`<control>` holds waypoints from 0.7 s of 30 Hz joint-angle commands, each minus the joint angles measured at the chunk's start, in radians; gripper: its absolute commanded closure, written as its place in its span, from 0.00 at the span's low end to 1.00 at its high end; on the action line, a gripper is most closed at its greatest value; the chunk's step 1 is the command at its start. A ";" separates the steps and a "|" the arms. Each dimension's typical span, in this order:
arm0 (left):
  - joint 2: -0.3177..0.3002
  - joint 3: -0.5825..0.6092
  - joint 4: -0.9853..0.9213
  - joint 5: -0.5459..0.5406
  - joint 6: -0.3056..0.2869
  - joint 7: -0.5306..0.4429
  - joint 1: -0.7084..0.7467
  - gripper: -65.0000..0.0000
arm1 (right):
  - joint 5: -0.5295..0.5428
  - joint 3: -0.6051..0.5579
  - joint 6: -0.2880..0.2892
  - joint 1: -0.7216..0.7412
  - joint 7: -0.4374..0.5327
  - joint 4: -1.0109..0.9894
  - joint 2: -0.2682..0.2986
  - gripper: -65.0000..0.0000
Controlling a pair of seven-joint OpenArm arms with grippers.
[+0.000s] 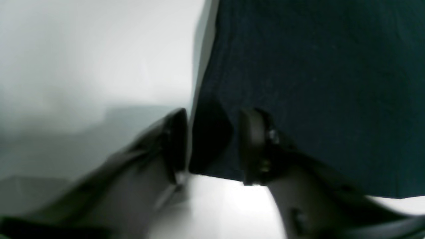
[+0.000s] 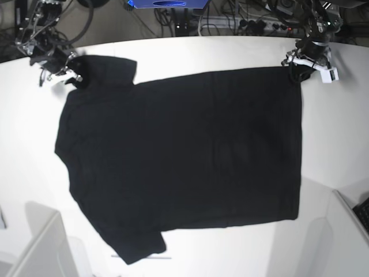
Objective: Fold the T-shirt properly
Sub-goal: 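Lift the shoulder edge with both grippers and pull it toward the robot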
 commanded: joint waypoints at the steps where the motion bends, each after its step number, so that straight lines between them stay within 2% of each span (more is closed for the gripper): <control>1: 0.001 0.020 0.000 0.019 0.006 0.049 0.011 0.87 | -0.112 -0.007 -0.031 -0.018 -0.054 -0.016 0.002 1.00; 2: 0.001 0.031 0.000 0.019 0.006 0.049 0.012 1.00 | -0.112 -0.007 -0.031 -0.018 -0.054 -0.016 0.002 1.00; 8: 0.000 0.031 0.016 0.019 0.006 0.049 0.029 1.00 | -0.112 0.000 -0.031 -0.035 -0.050 -0.003 0.002 1.00; 17: -0.041 0.023 0.158 0.021 0.006 0.049 0.134 1.00 | -0.110 -0.001 -0.031 -0.192 -0.007 0.235 -0.007 1.00; 21: -0.054 -0.023 0.177 0.021 0.004 0.049 0.167 1.00 | -0.110 0.000 -0.031 -0.242 -0.009 0.296 -0.039 1.00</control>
